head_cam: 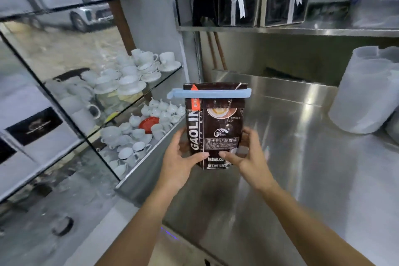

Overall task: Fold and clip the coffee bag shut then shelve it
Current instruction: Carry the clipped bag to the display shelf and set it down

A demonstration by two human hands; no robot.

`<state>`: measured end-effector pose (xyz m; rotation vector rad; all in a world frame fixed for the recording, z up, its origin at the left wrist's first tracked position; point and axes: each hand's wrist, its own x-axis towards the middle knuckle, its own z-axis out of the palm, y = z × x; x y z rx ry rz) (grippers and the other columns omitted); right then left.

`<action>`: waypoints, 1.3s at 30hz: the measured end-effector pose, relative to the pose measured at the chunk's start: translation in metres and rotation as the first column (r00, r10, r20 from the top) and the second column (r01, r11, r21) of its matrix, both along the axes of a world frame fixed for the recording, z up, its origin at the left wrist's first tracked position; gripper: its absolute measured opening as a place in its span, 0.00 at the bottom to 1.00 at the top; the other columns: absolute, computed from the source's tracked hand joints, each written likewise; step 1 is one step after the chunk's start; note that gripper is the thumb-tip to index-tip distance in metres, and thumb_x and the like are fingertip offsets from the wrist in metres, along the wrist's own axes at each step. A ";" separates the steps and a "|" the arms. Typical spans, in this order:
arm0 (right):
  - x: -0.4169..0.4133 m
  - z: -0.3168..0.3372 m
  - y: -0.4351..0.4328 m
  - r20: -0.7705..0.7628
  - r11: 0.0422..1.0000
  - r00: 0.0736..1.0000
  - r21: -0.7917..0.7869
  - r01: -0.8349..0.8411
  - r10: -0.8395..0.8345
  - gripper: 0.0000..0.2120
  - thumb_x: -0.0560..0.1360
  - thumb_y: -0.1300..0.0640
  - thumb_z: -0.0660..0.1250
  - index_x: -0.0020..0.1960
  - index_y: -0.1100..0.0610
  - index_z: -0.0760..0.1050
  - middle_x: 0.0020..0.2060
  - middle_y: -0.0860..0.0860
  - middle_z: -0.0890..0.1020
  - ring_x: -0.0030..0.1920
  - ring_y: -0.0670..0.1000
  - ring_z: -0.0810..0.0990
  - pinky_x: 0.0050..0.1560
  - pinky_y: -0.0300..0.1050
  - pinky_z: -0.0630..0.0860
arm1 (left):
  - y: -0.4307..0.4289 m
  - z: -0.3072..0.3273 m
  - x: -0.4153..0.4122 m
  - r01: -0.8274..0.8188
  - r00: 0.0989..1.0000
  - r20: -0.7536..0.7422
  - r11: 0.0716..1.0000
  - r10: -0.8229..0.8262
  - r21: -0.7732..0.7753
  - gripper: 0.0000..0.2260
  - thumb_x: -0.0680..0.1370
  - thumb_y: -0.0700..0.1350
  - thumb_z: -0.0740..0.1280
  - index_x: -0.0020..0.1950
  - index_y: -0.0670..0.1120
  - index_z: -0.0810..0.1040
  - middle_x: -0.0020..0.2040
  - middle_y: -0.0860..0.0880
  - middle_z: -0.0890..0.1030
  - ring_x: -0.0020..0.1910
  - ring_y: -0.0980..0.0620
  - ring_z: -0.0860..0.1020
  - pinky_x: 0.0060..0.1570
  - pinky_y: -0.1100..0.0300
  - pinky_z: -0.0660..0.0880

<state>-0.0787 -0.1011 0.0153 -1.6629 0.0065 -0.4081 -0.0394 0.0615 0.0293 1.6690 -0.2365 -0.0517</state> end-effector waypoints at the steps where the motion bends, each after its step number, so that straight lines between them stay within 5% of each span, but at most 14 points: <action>1: 0.000 0.005 0.010 0.014 0.999 0.999 -0.007 -0.044 0.044 0.28 0.65 0.67 0.72 0.55 0.47 0.63 0.51 0.42 0.74 0.48 0.32 0.76 0.53 0.42 0.77 | 0.011 0.005 -0.007 -0.048 0.999 0.008 0.999 0.048 -0.007 0.28 0.65 0.34 0.74 0.53 0.62 0.70 0.50 0.50 0.81 0.48 0.58 0.80 0.50 0.54 0.78; 4: -0.002 0.021 0.048 0.052 0.988 0.986 -0.024 -0.154 0.155 0.28 0.65 0.66 0.73 0.56 0.48 0.63 0.51 0.41 0.75 0.48 0.32 0.76 0.54 0.36 0.74 | 0.051 0.020 -0.029 -0.152 0.988 0.000 0.985 0.152 -0.085 0.29 0.65 0.31 0.73 0.61 0.53 0.71 0.49 0.48 0.82 0.46 0.54 0.81 0.49 0.48 0.79; 7: -0.010 0.034 0.096 0.073 0.973 0.970 -0.017 -0.232 0.232 0.28 0.64 0.65 0.74 0.55 0.47 0.64 0.51 0.40 0.75 0.49 0.32 0.75 0.57 0.44 0.73 | 0.099 0.038 -0.057 -0.228 0.971 0.043 0.965 0.235 -0.128 0.30 0.65 0.27 0.71 0.64 0.43 0.70 0.46 0.50 0.81 0.42 0.59 0.81 0.40 0.62 0.80; 11: -0.031 0.054 0.172 0.090 0.936 0.931 -0.050 -0.350 0.353 0.28 0.64 0.63 0.74 0.56 0.47 0.64 0.50 0.40 0.76 0.50 0.36 0.76 0.57 0.50 0.74 | 0.169 0.058 -0.104 -0.343 0.927 0.112 0.930 0.358 -0.130 0.27 0.65 0.27 0.71 0.59 0.50 0.72 0.45 0.52 0.81 0.38 0.64 0.80 0.35 0.65 0.80; 15: -0.062 0.080 0.265 0.139 0.891 0.881 -0.106 -0.441 0.452 0.28 0.64 0.61 0.75 0.56 0.48 0.64 0.48 0.39 0.75 0.51 0.37 0.73 0.53 0.41 0.70 | 0.254 0.079 -0.159 -0.449 0.870 0.131 0.874 0.474 -0.184 0.28 0.66 0.27 0.70 0.63 0.46 0.70 0.47 0.43 0.81 0.37 0.58 0.82 0.30 0.66 0.77; 18: -0.094 0.098 0.345 0.168 0.840 0.823 -0.119 -0.530 0.543 0.30 0.63 0.61 0.76 0.57 0.48 0.63 0.48 0.40 0.75 0.50 0.38 0.74 0.52 0.39 0.71 | 0.326 0.093 -0.209 -0.534 0.808 0.178 0.826 0.562 -0.182 0.26 0.66 0.28 0.70 0.60 0.47 0.72 0.42 0.47 0.83 0.37 0.57 0.82 0.30 0.66 0.77; 24: -0.167 0.127 0.499 0.206 0.716 0.690 -0.100 -0.690 0.694 0.29 0.63 0.61 0.75 0.58 0.50 0.65 0.50 0.46 0.77 0.52 0.48 0.75 0.54 0.44 0.71 | 0.463 0.126 -0.309 -0.731 0.638 0.179 0.662 0.749 -0.169 0.28 0.65 0.31 0.72 0.60 0.52 0.72 0.46 0.45 0.81 0.43 0.48 0.81 0.34 0.56 0.81; 30: -0.226 0.154 0.614 0.210 0.522 0.492 -0.118 -0.845 0.845 0.26 0.65 0.59 0.75 0.54 0.46 0.64 0.48 0.44 0.78 0.52 0.48 0.77 0.53 0.48 0.74 | 0.552 0.151 -0.395 -0.845 0.468 0.226 0.507 0.854 -0.168 0.29 0.67 0.30 0.71 0.64 0.45 0.69 0.40 0.47 0.83 0.34 0.55 0.83 0.27 0.63 0.77; 35: -0.250 0.172 0.686 0.249 0.387 0.353 -0.103 -0.916 0.902 0.25 0.65 0.60 0.74 0.55 0.46 0.65 0.46 0.40 0.77 0.48 0.39 0.77 0.39 0.30 0.75 | 0.609 0.163 -0.433 -0.910 0.330 0.282 0.383 0.901 -0.157 0.29 0.67 0.32 0.72 0.65 0.48 0.69 0.42 0.46 0.85 0.39 0.50 0.84 0.29 0.60 0.79; 39: -0.249 0.191 0.736 0.291 0.339 0.298 -0.101 -0.935 0.909 0.25 0.65 0.59 0.74 0.56 0.47 0.66 0.47 0.40 0.77 0.48 0.39 0.76 0.41 0.33 0.71 | 0.652 0.181 -0.436 -0.934 0.255 0.323 0.318 0.912 -0.162 0.27 0.67 0.32 0.72 0.63 0.49 0.70 0.35 0.51 0.85 0.34 0.54 0.83 0.28 0.61 0.79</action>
